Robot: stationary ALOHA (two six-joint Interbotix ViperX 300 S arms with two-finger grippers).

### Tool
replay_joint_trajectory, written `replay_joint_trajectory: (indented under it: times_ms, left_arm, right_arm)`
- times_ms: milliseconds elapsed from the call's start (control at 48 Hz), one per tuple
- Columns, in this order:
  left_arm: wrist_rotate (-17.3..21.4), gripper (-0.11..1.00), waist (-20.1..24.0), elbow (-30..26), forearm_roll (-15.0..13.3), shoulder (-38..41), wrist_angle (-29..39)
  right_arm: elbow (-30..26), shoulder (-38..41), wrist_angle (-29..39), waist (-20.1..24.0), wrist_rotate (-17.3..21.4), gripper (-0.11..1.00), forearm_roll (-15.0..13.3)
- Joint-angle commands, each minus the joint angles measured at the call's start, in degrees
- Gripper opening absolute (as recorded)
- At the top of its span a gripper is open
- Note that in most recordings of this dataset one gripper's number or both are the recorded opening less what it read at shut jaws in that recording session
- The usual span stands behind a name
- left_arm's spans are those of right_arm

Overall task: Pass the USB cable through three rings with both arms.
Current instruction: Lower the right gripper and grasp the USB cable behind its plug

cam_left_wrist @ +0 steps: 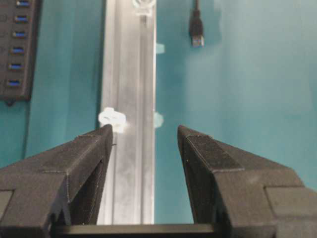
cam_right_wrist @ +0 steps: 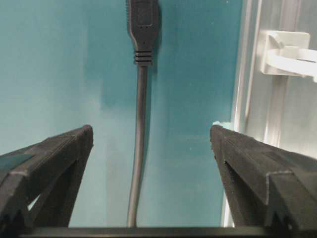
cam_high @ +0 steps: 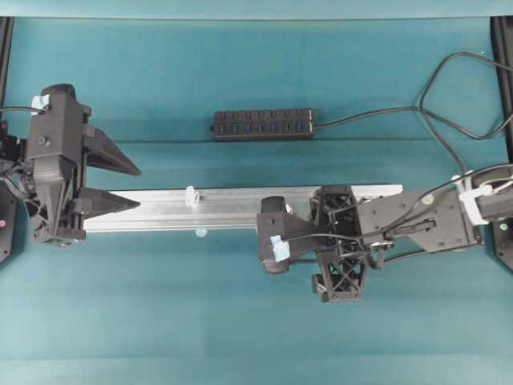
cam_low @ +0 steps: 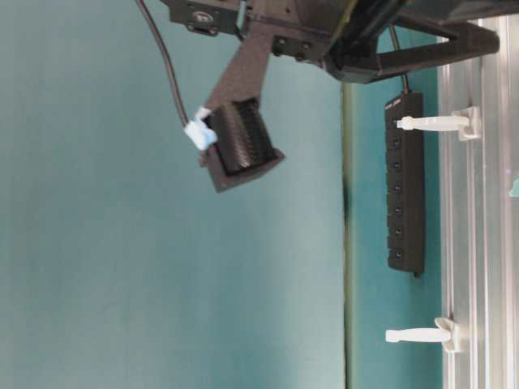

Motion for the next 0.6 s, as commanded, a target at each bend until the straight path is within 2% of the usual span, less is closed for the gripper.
replay_joint_trajectory:
  times_ms: [0,250,438,584]
  left_arm:
    - [0.0,0.56,-0.1,-0.6,0.2,-0.1,-0.5]
    - [-0.3,0.56,-0.2,-0.1,0.1,0.1,-0.5]
    - [0.0,0.56,-0.1,0.2,0.1,0.3,-0.6]
    - [-0.1,0.56,-0.1,0.4,0.2,0.3,-0.6]
  right_arm:
    - [-1.0,0.4,-0.2,-0.1,1.6,0.64,0.2]
    - [-1.5,2.9,-0.6,-0.1,8.5,0.64,0.2]
    - [-1.2,3.4,-0.9,0.4,8.6,0.63,-0.2]
    - [-0.4,3.4,-3.0,0.4,8.5,0.58,-0.2]
